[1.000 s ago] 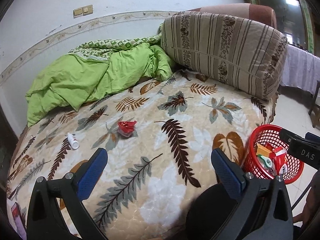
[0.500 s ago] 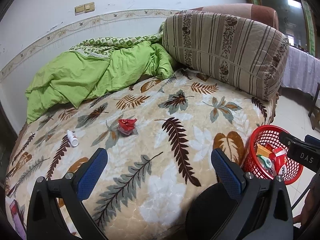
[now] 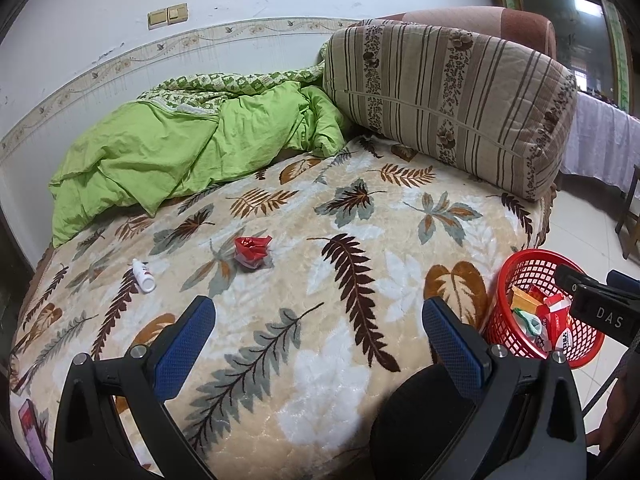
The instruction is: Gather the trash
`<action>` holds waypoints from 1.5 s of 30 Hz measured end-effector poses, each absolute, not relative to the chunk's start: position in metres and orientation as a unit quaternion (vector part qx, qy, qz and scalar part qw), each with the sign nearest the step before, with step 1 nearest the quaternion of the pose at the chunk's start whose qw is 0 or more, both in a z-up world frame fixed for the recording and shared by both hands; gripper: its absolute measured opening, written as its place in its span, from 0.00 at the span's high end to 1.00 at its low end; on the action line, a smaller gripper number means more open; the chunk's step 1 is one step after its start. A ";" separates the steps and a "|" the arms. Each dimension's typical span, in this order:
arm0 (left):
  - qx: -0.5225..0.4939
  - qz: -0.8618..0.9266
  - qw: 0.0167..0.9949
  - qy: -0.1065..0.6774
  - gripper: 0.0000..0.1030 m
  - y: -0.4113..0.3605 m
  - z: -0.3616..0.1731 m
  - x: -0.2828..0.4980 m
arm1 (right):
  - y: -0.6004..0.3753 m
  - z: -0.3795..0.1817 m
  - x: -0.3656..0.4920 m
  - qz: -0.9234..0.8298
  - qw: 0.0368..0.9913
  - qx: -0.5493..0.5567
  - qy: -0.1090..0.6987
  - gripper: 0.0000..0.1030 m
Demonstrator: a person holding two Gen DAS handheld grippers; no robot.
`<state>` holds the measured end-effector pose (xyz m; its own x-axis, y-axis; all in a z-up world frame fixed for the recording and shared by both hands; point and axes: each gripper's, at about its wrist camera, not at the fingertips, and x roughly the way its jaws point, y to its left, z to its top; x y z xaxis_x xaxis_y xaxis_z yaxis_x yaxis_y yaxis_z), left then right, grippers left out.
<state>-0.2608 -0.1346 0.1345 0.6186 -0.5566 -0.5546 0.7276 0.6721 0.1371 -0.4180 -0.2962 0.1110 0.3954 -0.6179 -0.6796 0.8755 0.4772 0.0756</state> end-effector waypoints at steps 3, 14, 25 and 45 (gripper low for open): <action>0.178 -0.364 0.882 0.241 0.00 -0.134 0.135 -0.260 | -0.297 0.111 -0.418 -0.462 0.806 0.218 0.299 0.08; 0.178 -0.364 0.882 0.242 0.00 -0.134 0.135 -0.260 | -0.296 0.110 -0.416 -0.461 0.807 0.217 0.300 0.08; 0.177 -0.364 0.882 0.241 0.00 -0.134 0.135 -0.260 | -0.296 0.110 -0.416 -0.460 0.807 0.216 0.300 0.08; 0.157 -0.347 0.885 0.268 0.00 -0.124 0.125 -0.250 | -0.295 0.113 -0.389 -0.434 0.825 0.199 0.303 0.08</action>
<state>-0.2502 -0.1245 0.1251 0.6156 -0.5297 -0.5835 0.6979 0.7103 0.0915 -0.3886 -0.2945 0.1125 0.4392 -0.5958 -0.6724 0.8371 0.5431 0.0655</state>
